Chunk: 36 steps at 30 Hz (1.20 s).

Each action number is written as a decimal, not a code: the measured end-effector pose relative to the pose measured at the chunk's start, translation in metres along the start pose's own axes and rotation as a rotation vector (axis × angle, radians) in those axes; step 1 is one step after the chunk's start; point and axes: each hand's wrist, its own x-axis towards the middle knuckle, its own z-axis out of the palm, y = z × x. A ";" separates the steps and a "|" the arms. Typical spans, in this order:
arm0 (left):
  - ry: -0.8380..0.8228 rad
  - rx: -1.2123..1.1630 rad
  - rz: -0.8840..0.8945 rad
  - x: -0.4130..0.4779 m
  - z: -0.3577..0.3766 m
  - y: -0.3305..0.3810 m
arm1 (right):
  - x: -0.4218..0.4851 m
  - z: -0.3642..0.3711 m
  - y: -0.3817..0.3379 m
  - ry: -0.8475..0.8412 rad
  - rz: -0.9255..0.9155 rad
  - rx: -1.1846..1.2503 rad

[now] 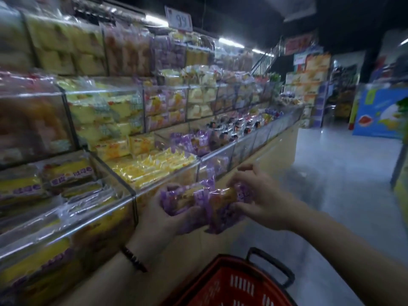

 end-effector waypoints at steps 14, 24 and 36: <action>0.338 0.244 0.119 0.225 -0.035 0.057 | 0.194 -0.047 0.053 0.332 0.169 -0.264; 0.538 0.269 0.097 0.273 -0.049 -0.009 | 0.307 0.042 0.106 0.137 0.292 -0.279; 0.434 0.340 -0.021 0.272 -0.041 -0.014 | 0.340 0.076 0.128 -0.011 0.426 -0.332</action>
